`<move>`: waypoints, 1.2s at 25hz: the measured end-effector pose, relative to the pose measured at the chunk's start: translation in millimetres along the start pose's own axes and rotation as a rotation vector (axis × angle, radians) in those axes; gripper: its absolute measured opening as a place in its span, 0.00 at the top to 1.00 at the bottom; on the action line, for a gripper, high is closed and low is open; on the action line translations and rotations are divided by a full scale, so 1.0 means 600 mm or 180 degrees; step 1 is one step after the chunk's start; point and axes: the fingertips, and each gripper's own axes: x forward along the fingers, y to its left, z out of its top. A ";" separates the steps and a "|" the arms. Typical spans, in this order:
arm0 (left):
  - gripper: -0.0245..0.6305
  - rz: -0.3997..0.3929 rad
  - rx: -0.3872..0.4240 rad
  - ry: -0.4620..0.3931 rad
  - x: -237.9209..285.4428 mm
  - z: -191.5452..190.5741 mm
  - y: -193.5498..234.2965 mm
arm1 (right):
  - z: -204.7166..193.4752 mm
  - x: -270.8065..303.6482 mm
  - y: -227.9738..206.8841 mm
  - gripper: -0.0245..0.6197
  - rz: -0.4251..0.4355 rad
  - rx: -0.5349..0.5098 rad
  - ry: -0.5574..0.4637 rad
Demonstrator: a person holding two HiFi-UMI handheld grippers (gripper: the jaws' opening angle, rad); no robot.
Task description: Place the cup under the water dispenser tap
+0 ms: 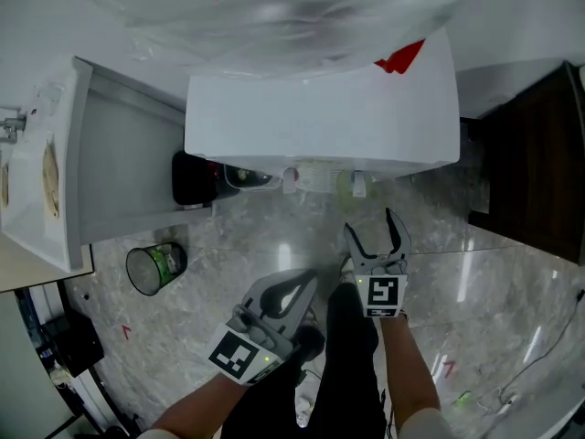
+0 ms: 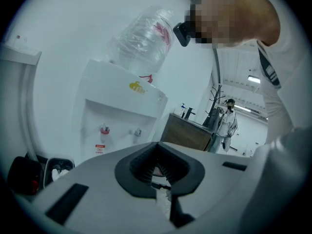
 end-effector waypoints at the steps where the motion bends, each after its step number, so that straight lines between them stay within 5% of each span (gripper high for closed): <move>1: 0.95 -0.0015 0.0009 -0.0013 -0.002 0.013 -0.010 | 0.026 -0.017 0.004 0.40 0.0019 -0.0001 -0.0036; 7: 0.95 -0.0150 0.0144 -0.0044 -0.031 0.120 -0.087 | 0.226 -0.136 0.040 0.43 0.0275 0.0071 -0.0343; 10: 0.95 -0.0184 0.0239 -0.0076 -0.049 0.183 -0.124 | 0.328 -0.201 0.047 0.72 0.0258 0.0115 -0.0454; 15: 0.95 -0.0196 0.0356 -0.0167 -0.110 0.286 -0.187 | 0.478 -0.300 0.078 0.83 0.0388 0.0180 -0.0631; 23: 0.95 -0.0293 0.0390 -0.0232 -0.193 0.394 -0.287 | 0.620 -0.429 0.127 0.89 0.0473 0.0270 -0.0614; 30: 0.95 -0.0272 0.0416 -0.0309 -0.232 0.441 -0.341 | 0.673 -0.505 0.151 0.93 0.0482 0.0299 -0.0645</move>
